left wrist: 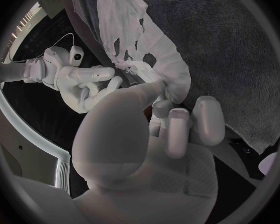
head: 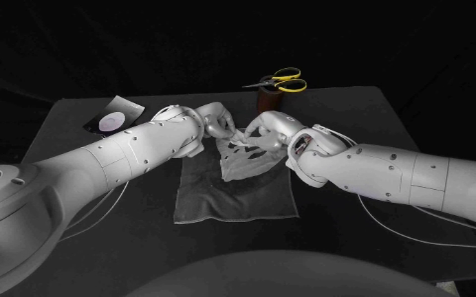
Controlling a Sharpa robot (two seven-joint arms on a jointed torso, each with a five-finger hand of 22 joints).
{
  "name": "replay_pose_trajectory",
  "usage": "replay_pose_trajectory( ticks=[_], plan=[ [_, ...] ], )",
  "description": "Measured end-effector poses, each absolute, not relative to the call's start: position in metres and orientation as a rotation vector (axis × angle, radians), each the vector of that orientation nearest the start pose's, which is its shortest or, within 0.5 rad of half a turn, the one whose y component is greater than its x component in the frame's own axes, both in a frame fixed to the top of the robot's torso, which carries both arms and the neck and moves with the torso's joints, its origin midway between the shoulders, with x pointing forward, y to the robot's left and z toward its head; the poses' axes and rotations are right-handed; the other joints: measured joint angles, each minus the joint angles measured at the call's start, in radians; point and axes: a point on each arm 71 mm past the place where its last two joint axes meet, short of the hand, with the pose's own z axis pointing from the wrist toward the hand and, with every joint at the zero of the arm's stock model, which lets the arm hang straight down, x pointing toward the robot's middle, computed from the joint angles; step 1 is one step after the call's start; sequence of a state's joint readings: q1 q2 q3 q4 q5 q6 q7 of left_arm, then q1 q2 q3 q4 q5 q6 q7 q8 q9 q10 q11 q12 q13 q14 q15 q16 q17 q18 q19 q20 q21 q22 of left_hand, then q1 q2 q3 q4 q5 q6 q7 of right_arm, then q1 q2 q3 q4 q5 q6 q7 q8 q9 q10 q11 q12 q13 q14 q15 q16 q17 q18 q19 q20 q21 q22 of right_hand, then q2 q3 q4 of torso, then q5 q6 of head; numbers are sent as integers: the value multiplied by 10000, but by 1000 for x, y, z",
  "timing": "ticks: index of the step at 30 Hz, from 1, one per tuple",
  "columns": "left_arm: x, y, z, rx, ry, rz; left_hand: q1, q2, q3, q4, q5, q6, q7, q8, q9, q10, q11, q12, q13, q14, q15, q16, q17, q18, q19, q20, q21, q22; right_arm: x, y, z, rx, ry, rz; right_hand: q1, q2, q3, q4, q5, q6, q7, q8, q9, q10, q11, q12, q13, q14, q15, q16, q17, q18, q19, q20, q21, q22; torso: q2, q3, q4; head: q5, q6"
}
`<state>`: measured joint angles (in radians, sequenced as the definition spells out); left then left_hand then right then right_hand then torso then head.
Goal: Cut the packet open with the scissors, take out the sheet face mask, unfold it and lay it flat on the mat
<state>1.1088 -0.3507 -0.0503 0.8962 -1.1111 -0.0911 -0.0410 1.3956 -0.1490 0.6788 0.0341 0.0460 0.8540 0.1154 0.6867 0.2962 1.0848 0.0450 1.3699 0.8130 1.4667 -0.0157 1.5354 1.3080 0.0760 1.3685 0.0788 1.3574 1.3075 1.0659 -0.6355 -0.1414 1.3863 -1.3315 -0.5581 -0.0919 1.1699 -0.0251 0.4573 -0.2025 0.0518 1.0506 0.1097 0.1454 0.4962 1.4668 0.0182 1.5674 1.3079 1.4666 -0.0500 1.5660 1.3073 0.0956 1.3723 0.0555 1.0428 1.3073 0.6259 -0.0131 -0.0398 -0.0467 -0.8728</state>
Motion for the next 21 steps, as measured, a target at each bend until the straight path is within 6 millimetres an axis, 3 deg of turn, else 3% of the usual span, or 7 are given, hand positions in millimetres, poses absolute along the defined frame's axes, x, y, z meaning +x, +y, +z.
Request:
replay_pose_trajectory(
  ticks=[8, 21],
  plan=[
    [547, 116, -284, -1406, 20289, -7525, 0, 0, -27, -27, 0, 0, 0, -32, -1, 0, 0, 0, 0, 0, 0, -1, 0, 0, 0, 0, 0, 3, 467, -132, -276, 521, 16429, 7843, -265, -77, -203, 147, 0, -129, 63, -115, -83, 6, 78, -1, 2, -4, 73, 14, 3, -40, -43, 43, 0, 3, 2, -12, 0, -1, 0],
    [546, 114, -284, -1394, 20297, -7546, 1, 0, -28, -27, 0, -1, -1, -56, -3, 0, 0, 0, -3, 0, 0, -2, 0, 0, 0, 0, -1, 6, 476, -123, -295, 686, 17187, 7228, -462, -276, -538, 287, 0, -341, 201, -375, -212, -20, 195, -18, -7, 15, 196, 14, 9, -43, -150, 148, -266, 8, 11, -18, 14, 16, 0]
  ],
)
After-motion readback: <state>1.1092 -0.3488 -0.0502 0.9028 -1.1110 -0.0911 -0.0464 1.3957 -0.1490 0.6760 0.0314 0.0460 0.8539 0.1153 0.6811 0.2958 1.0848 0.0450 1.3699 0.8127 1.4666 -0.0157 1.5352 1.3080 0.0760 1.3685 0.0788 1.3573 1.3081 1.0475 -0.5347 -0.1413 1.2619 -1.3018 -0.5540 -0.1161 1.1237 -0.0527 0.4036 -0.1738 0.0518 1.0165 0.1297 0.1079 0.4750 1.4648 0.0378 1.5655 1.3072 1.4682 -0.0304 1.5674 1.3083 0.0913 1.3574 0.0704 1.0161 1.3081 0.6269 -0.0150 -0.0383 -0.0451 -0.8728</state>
